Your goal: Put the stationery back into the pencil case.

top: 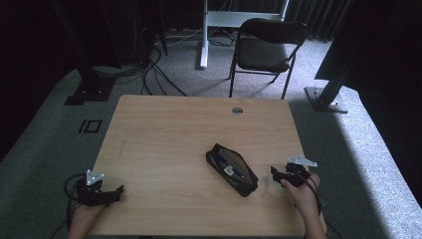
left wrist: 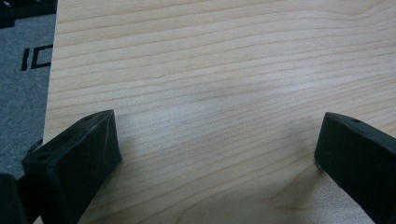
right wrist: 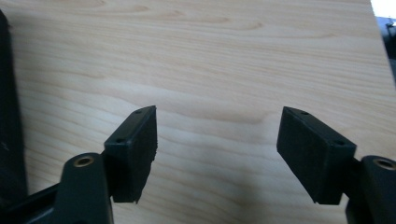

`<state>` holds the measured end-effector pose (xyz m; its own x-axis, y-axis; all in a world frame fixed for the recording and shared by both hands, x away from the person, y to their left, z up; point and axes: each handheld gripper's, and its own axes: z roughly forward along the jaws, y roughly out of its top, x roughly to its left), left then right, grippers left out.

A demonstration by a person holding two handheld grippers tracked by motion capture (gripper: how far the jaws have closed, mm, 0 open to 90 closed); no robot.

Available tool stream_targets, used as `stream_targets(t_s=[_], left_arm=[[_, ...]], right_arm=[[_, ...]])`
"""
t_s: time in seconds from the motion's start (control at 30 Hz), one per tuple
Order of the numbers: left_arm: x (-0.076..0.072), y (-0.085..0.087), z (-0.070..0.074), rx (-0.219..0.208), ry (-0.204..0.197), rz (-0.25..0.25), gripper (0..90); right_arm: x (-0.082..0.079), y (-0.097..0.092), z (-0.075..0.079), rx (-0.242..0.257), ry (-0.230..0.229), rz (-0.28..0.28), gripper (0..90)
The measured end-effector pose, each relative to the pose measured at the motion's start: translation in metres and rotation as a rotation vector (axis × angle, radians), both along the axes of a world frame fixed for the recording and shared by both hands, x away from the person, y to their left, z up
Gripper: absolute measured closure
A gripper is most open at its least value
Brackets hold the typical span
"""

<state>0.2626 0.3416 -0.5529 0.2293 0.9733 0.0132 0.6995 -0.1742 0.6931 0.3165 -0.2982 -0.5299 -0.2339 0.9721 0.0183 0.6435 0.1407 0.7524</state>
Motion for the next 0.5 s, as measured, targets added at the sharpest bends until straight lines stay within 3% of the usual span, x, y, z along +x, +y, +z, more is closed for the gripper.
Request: stream_targets(t_s=[0.1,0.17,0.33,0.4,0.5], left_arm=[[0.000,0.000,0.000,0.000,0.000,0.000,0.2],[0.000,0.000,0.000,0.000,0.000,0.000,0.2],[0.000,0.000,0.000,0.002,0.001,-0.001,0.2],[0.000,0.000,0.000,0.001,0.001,-0.001,0.2],[0.000,0.000,0.000,0.001,0.001,-0.001,0.2]], right_arm=[[-0.004,-0.005,-0.004,-0.016,-0.004,-0.017,23.8],[-0.006,-0.007,-0.006,0.001,0.008,-0.038,20.8],[-0.014,-0.011,-0.012,-0.004,-0.002,-0.080,19.5],[-0.017,-0.013,-0.013,-0.004,0.022,-0.141,18.2],[-0.020,-0.016,-0.016,-0.023,0.010,-0.181,16.2]])
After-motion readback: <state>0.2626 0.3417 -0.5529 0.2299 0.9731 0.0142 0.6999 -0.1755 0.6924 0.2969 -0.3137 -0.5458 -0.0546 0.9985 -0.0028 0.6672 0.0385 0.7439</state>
